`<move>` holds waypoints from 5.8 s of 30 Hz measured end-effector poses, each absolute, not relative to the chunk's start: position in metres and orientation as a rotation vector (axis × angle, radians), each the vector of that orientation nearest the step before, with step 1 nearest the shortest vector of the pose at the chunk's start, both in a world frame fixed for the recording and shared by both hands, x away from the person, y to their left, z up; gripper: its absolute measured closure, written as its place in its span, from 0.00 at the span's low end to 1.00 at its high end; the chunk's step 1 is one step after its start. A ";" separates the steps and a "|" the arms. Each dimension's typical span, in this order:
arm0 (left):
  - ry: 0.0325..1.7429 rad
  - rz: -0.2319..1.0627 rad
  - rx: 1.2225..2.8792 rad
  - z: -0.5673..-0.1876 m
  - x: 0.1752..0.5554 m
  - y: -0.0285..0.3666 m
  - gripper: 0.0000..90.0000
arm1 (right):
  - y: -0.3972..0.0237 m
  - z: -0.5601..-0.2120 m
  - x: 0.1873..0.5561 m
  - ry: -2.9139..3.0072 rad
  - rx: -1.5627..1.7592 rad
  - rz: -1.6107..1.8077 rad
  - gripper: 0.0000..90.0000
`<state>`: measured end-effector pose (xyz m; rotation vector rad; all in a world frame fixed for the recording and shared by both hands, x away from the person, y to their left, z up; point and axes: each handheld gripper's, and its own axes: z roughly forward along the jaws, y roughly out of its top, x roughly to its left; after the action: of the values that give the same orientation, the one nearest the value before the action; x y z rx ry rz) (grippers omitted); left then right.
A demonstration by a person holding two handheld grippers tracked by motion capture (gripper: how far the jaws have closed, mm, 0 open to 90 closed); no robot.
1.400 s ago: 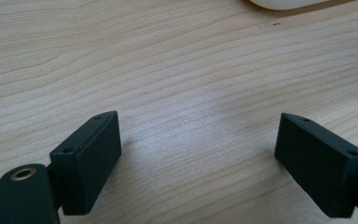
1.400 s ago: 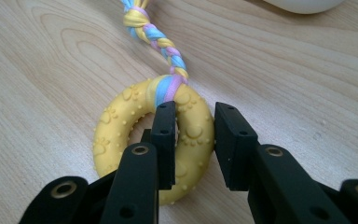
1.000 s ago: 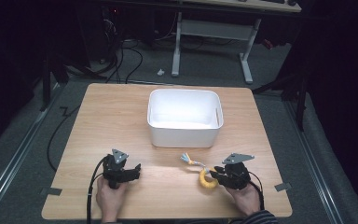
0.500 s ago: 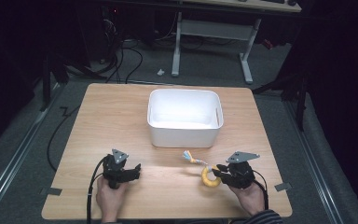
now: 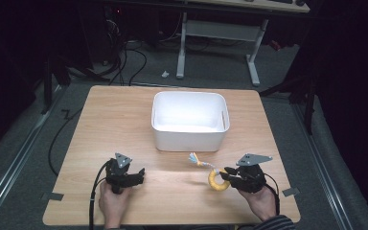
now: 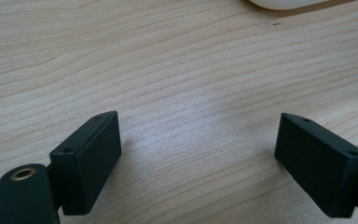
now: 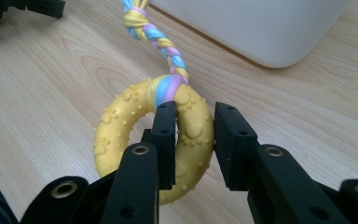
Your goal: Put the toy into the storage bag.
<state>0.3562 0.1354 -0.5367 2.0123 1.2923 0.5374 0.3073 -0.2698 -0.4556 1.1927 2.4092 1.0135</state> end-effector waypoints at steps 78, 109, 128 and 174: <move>1.292 0.537 2.012 -0.537 0.356 0.135 0.17 | -0.267 -0.334 0.394 2.329 1.070 1.114 0.79; 1.293 0.538 2.013 -0.537 0.356 0.135 0.16 | -0.243 -0.342 0.447 2.353 1.146 1.053 0.79; 1.293 0.537 2.012 -0.537 0.356 0.135 0.16 | -0.231 -0.356 0.467 2.374 1.204 1.016 0.79; 1.290 0.536 2.013 -0.537 0.356 0.135 0.17 | -0.221 -0.374 0.471 2.401 1.199 0.961 0.58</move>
<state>0.3562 0.1354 -0.5367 2.0126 1.2901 0.5363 0.4710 -0.2205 -0.3742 1.1988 2.4011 0.9608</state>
